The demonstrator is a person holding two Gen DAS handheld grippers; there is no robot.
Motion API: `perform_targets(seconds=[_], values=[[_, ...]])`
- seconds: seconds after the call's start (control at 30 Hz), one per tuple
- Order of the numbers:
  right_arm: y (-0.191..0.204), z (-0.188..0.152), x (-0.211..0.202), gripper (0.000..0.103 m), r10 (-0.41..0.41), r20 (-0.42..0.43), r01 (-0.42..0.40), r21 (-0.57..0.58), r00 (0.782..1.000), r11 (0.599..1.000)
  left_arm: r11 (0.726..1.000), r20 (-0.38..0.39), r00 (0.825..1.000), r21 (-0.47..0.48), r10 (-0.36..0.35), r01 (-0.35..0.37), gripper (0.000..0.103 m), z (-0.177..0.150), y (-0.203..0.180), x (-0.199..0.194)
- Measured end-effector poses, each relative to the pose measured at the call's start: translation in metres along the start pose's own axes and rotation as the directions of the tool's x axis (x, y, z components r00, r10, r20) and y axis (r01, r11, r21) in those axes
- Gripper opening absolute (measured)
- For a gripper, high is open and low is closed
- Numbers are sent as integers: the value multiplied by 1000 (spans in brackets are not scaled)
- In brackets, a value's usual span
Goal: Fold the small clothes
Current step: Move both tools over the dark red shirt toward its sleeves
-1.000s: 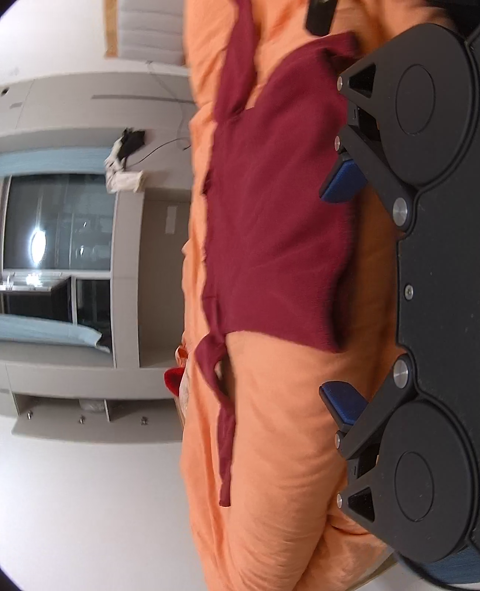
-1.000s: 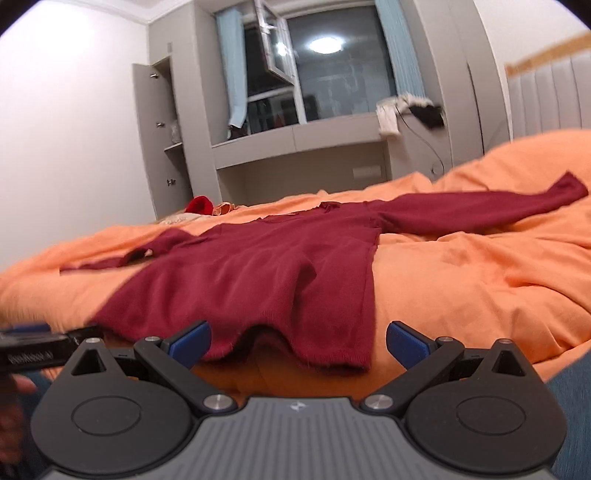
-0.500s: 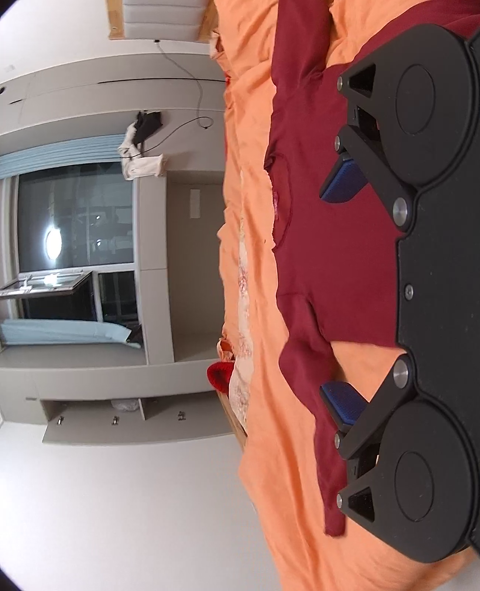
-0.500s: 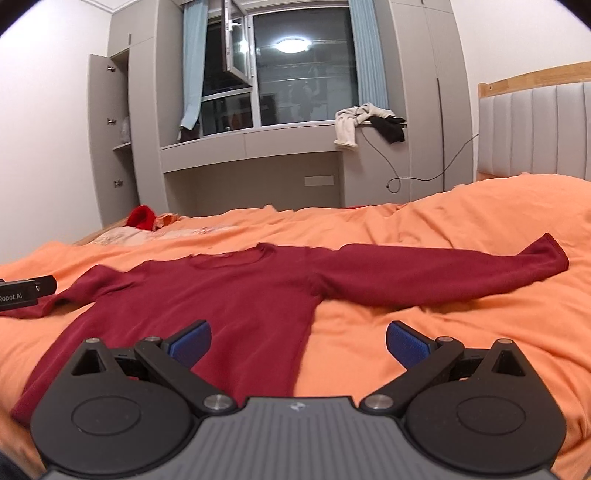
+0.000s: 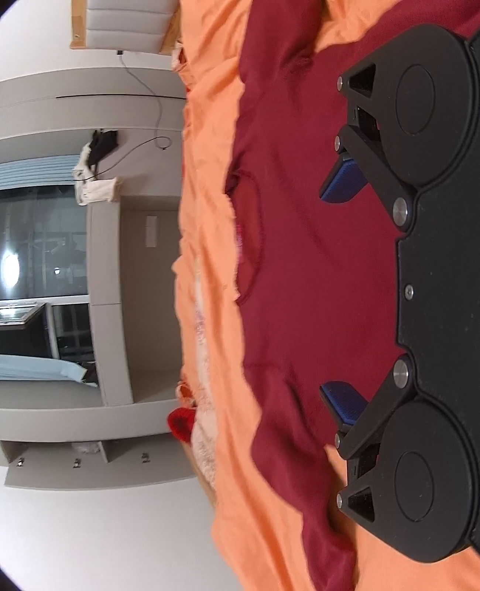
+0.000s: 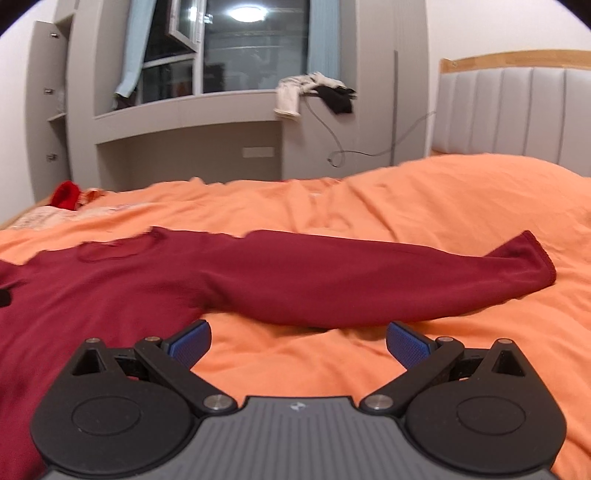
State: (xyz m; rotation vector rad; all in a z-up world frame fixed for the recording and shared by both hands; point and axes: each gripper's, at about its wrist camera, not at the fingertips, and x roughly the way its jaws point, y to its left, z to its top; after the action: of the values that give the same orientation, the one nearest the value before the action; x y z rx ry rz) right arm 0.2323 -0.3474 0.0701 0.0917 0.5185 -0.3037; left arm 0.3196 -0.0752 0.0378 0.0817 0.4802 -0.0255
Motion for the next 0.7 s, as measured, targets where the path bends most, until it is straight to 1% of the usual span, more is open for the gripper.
perform_targets(seconds=[0.1, 0.23, 0.33, 0.4, 0.47, 0.57, 0.7], values=[[-17, 0, 17, 103, -43, -14, 43, 7, 999, 999, 1000, -45, 999, 14, 6, -6, 103, -5, -2, 16], [-48, -2, 35, 103, -108, -19, 109, 56, 994, 992, 1000, -75, 997, 11, -3, 3, 103, -9, -1, 25], [-73, -2, 39, 103, -144, 31, 142, 61, 989, 988, 1000, -81, 997, 9, -6, 7, 103, -11, 0, 24], [-90, 0, 44, 103, -188, 55, 185, 54, 981, 981, 1000, -79, 997, 7, -7, 8, 103, -11, 1, 24], [-106, 2, 50, 103, -249, 49, 246, 60, 967, 967, 1000, -80, 997, 3, -11, 11, 103, -11, 2, 25], [-135, 6, 52, 103, -322, 57, 315, 103, 945, 943, 1000, -82, 997, -1, -12, 12, 103, -11, 3, 25], [-183, 8, 53, 103, -347, 41, 328, 235, 937, 915, 1000, -85, 996, 0, -13, 13, 103, -11, 3, 25]])
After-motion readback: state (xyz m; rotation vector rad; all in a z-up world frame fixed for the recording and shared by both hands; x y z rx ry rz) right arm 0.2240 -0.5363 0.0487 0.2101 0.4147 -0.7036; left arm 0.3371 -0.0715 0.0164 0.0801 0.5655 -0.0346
